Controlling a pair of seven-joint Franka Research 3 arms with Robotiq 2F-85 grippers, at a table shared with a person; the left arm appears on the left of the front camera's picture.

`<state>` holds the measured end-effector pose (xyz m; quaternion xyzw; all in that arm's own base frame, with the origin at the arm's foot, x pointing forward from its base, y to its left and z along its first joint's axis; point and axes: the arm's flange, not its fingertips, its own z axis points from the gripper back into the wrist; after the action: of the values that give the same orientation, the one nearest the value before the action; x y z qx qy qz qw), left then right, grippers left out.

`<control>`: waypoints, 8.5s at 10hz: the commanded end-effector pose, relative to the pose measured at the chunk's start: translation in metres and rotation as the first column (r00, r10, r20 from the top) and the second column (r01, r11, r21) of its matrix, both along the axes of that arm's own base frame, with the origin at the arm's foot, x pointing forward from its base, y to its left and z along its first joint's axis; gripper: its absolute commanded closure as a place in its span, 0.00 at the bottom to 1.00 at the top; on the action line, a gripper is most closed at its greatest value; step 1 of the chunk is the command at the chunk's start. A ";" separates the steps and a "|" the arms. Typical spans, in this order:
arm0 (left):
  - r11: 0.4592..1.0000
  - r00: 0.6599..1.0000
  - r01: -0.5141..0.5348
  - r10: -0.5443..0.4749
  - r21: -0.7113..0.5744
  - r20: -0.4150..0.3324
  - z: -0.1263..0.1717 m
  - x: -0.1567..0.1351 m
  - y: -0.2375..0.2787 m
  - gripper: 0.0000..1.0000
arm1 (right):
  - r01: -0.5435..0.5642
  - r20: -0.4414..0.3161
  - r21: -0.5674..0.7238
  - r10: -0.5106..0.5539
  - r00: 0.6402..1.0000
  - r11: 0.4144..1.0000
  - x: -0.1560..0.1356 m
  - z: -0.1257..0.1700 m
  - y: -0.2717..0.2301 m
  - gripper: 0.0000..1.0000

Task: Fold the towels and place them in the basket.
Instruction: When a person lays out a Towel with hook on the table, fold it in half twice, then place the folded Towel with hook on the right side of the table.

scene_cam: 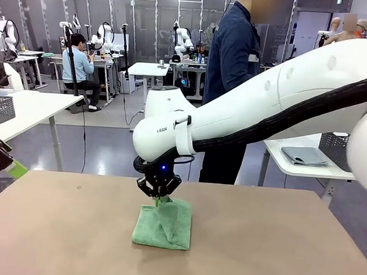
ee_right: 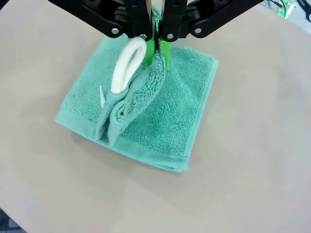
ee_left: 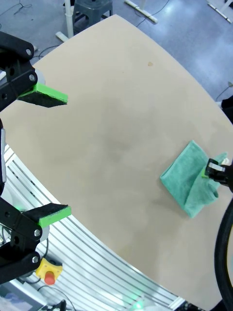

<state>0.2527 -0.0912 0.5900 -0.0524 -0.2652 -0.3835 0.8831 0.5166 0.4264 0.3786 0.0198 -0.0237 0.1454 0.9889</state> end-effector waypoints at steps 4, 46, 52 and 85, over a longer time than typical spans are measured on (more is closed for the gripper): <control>1.000 1.000 -0.007 0.007 0.013 0.007 -0.001 0.002 0.001 0.00 | 0.019 -0.023 -0.028 -0.019 1.000 0.999 0.004 -0.011 0.013 0.44; 1.000 1.000 -0.007 0.007 0.013 0.007 -0.001 0.002 0.001 0.00 | 0.387 -0.313 0.682 -0.231 0.921 0.621 0.004 -0.104 -0.206 0.00; 1.000 1.000 -0.007 0.007 0.013 0.007 -0.001 0.002 0.001 0.00 | 0.369 -0.313 0.667 -0.207 0.927 0.647 0.015 -0.114 -0.182 0.00; 1.000 1.000 -0.007 0.007 0.013 0.007 -0.001 0.002 0.001 0.00 | 0.279 -0.013 0.502 -0.315 0.949 0.819 -0.026 -0.035 -0.363 0.95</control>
<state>0.2529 -0.0911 0.5898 -0.0529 -0.2651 -0.3835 0.8831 0.4913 0.0711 0.3491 0.2878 -0.0711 -0.0201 0.9548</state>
